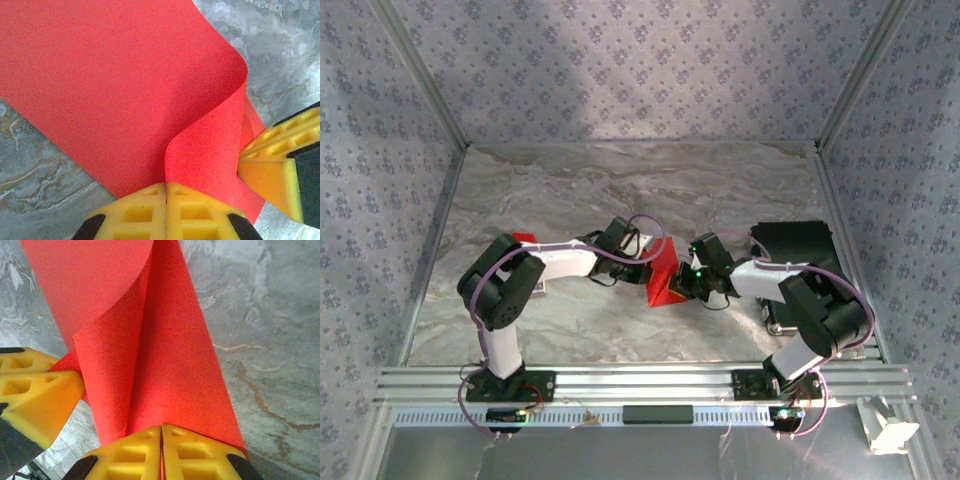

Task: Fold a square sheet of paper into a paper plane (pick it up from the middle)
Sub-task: Fold the triangle a second time at the center of the table.

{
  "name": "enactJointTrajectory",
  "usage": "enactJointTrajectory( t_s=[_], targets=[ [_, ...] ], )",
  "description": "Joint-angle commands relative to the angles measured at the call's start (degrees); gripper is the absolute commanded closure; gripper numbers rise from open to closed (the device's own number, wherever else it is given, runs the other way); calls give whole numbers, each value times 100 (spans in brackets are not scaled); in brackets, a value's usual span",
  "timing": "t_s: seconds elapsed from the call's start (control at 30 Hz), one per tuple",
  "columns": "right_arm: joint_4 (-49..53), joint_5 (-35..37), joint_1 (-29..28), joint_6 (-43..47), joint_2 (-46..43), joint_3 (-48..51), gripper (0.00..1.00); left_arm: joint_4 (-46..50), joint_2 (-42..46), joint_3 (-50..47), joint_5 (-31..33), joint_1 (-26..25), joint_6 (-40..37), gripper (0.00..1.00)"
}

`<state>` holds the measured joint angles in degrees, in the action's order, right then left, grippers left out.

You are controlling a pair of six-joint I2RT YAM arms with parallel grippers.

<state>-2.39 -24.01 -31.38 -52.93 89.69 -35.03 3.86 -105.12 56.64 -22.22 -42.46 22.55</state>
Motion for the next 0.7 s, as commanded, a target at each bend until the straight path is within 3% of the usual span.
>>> enactJointTrajectory(
  t_s=[0.0,0.67],
  targets=[
    [328,132,48,47,105,58,90,58,-60,198,70,41,-119,100],
    [308,99,67,60,86,40,90,89,-228,225,11,32,-172,100]
  ],
)
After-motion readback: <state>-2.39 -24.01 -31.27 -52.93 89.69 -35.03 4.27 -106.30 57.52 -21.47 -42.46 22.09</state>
